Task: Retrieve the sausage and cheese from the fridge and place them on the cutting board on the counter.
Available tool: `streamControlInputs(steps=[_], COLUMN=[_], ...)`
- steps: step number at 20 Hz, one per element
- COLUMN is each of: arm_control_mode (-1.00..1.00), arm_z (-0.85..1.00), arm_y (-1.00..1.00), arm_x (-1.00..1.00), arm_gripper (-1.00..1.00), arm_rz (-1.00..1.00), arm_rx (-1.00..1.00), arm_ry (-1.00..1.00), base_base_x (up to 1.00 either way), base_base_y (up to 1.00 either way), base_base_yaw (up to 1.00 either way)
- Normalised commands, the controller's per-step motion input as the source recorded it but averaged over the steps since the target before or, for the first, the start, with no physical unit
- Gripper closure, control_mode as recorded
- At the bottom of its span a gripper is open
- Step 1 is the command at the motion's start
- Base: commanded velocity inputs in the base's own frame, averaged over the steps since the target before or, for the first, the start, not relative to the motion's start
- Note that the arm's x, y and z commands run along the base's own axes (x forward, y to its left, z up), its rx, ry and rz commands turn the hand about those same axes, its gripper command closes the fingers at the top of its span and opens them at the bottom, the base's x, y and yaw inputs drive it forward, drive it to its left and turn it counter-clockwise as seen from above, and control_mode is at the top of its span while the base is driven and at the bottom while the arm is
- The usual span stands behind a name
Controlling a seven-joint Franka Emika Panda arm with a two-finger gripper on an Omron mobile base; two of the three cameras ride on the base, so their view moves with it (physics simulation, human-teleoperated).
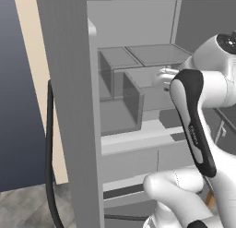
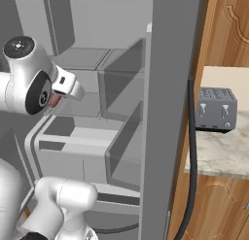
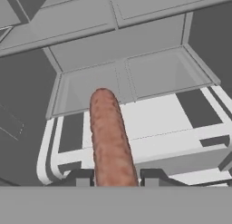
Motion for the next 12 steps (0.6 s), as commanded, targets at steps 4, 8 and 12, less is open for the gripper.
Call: streamControlInputs(steps=[4, 8, 12], arm_control_mode=[-1.00, -1.00, -1.00], arm_z=[-0.06, -0.02, 0.26], arm_y=[0.00, -0.04, -0.01], arm_x=[-0.46, -0.62, -0.40], arm_gripper=[1.00, 1.00, 1.00], arm_rz=[0.00, 0.00, 0.00], arm_rx=[0.00, 0.00, 0.00], arm_ry=[0.00, -0.02, -0.02], base_base_x=[0.00, 0.00, 0.00], base_base_y=[0.00, 0.00, 0.00], base_base_yaw=[0.00, 0.00, 0.00])
